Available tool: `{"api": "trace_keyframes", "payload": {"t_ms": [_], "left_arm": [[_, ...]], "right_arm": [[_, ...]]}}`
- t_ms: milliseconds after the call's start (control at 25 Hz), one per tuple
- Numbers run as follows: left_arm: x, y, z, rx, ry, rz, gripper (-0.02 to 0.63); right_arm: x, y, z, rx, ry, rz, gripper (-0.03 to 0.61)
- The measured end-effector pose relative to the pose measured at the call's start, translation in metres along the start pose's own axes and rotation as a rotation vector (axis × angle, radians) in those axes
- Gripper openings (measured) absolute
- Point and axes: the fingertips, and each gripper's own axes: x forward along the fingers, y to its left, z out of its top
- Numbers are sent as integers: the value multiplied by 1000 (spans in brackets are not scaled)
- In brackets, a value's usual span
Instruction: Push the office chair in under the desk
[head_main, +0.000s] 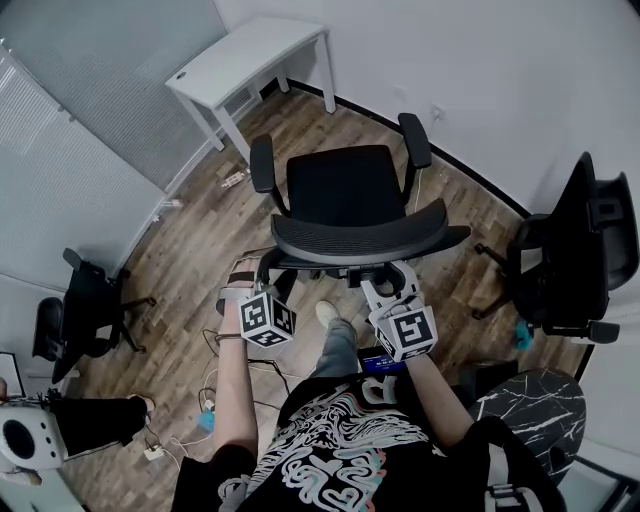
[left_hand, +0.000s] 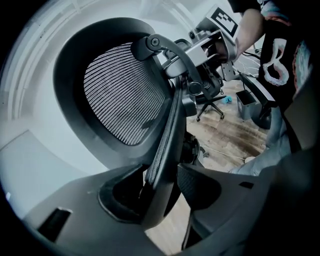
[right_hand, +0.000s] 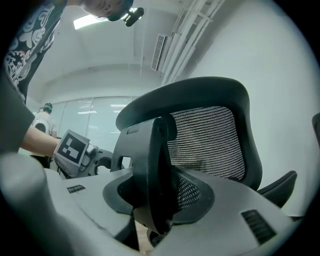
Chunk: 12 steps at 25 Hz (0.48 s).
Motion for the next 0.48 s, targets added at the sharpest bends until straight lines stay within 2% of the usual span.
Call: {"api": "trace_keyframes", "payload": {"t_ms": [480], "left_arm": [[14,13,2,-5,-11,18,238]], "right_arm": [[16,-14,0,-3,-9,12,152]]}}
